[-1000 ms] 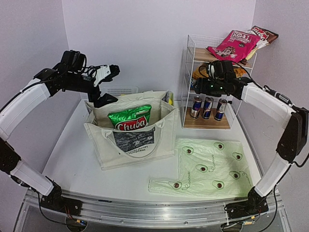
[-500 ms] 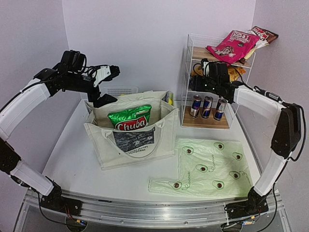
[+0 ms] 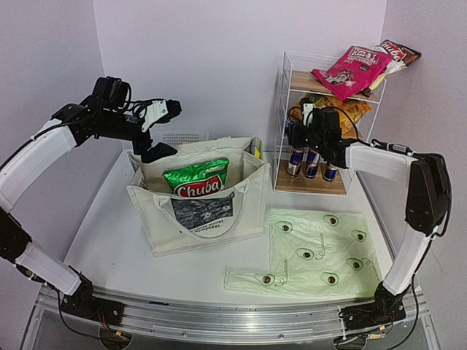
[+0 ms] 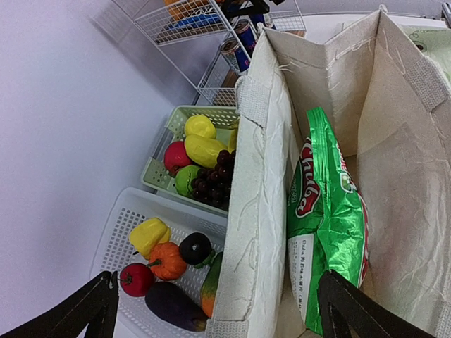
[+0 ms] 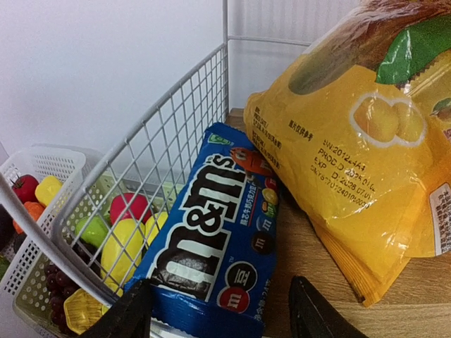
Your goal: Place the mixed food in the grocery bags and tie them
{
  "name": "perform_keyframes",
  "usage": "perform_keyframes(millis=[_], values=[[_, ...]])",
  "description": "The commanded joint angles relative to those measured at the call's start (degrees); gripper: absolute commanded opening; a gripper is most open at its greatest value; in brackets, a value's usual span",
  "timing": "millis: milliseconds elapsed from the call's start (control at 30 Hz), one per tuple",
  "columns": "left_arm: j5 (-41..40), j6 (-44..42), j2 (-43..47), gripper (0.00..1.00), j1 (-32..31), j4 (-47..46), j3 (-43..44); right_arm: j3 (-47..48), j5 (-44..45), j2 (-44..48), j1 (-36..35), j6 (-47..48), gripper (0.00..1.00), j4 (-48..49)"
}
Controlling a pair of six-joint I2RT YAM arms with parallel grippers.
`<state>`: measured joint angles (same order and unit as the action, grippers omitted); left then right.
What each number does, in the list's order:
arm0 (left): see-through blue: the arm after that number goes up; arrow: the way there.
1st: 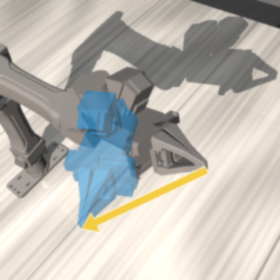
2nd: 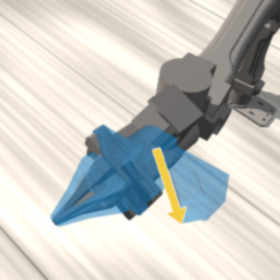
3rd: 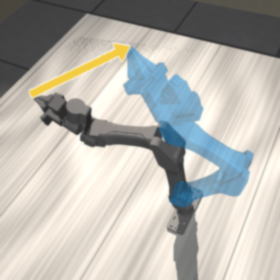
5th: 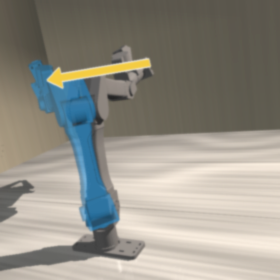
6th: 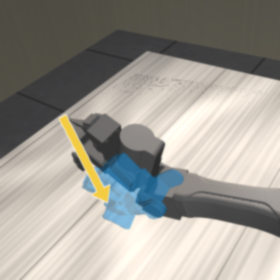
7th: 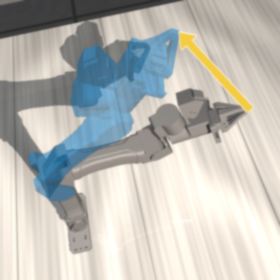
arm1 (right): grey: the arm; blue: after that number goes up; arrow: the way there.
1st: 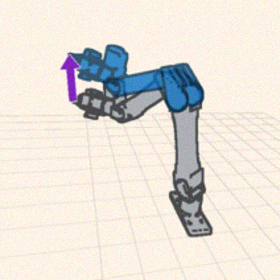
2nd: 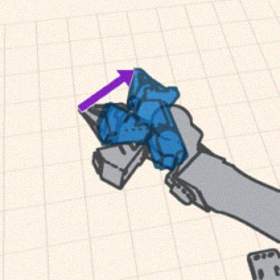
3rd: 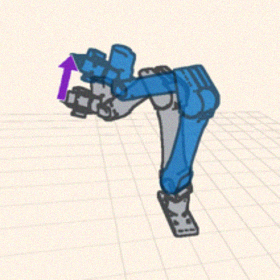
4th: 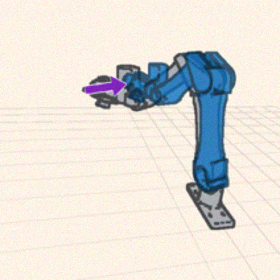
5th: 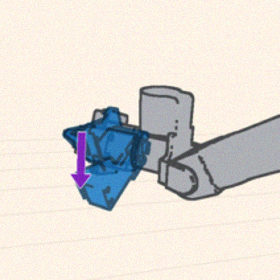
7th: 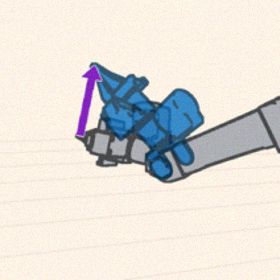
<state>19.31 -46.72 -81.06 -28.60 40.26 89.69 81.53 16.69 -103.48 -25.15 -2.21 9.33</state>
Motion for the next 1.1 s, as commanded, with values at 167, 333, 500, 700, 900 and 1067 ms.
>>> perform_keyframes(millis=[167, 333, 500, 700, 900, 1067], values=[[0.5, -0.8, 1.4, 0.98, -0.2, -2.4, 0.3, 0.2, 1.4, -1.2, 0.2, 2.2, 0.29, 3.1], [0.5, -0.9, 1.7, 0.98, -0.2, -2.5, -0.2, 0.3, 0.5, -0.5, 0.2, 4.7, 0.10, 3.2], [0.2, -1.2, 2.0, 0.98, -0.2, -2.8, -0.7, 0.6, -0.8, 0.3, 0.2, 5.6, 0.00, 3.2], [-0.2, -1.5, 2.6, 0.98, -0.2, -3.1, -1.5, -0.8, -6.7, 4.0, 0.3, 3.1, 0.00, 3.2], [0.1, -1.4, 2.8, 0.98, -0.2, -3.7, -2.5, -2.9, -8.6, 8.5, 0.5, -4.9, 0.00, 2.9], [0.3, -1.5, 2.9, 0.98, -0.2, -4.0, -2.6, -4.8, -7.8, 9.8, 0.6, -8.4, 0.00, 2.1]])
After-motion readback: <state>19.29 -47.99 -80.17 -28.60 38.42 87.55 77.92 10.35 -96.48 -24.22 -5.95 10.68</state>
